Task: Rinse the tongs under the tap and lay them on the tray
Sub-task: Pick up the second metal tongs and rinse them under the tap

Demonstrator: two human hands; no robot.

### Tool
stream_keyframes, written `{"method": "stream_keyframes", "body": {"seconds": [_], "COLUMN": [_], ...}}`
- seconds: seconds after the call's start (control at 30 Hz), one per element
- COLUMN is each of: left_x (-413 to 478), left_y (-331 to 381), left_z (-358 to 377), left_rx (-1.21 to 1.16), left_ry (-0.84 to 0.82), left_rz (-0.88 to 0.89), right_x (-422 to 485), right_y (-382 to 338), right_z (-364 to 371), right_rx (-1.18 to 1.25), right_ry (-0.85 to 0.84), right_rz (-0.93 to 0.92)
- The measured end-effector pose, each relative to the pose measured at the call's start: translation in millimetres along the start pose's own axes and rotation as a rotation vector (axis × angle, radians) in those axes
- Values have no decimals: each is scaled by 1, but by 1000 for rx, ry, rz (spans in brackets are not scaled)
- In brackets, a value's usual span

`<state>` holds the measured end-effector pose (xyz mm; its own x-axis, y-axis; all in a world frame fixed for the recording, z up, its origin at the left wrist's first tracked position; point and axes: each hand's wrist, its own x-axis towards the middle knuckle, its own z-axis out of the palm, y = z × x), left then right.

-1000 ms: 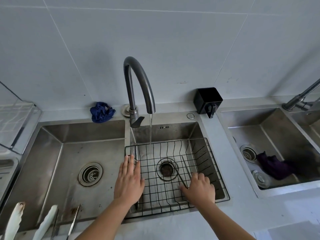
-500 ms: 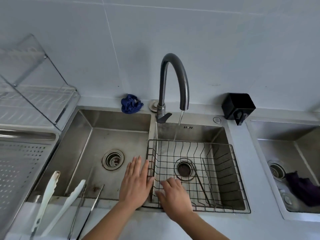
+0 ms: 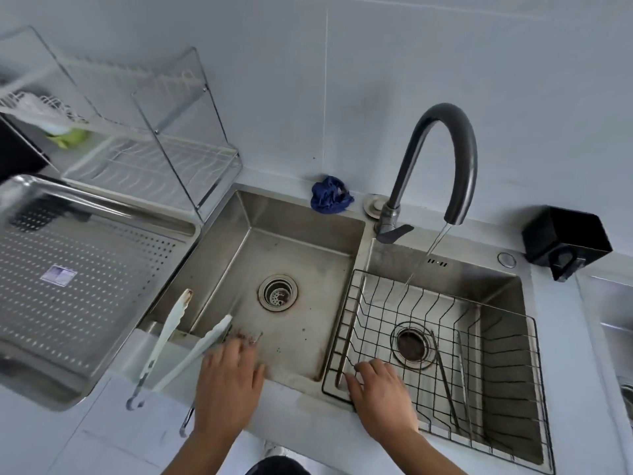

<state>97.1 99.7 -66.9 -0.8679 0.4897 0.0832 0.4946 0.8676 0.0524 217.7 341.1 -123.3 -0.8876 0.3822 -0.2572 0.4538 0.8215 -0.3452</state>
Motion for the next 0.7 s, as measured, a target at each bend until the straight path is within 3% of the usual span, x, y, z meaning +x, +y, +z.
{"method": "stream_keyframes", "body": {"seconds": [0.43, 0.7], "left_x": [-26, -27], "left_y": [-12, -15], "left_z": [16, 16], "left_rx": [69, 55], "left_ry": [54, 28], "left_rz": [-127, -96], "right_x": [3, 3], "right_y": [3, 4], "right_z": [-1, 0], "right_rx": [72, 80], "right_ry": [-30, -35], "right_rz": [0, -4]}}
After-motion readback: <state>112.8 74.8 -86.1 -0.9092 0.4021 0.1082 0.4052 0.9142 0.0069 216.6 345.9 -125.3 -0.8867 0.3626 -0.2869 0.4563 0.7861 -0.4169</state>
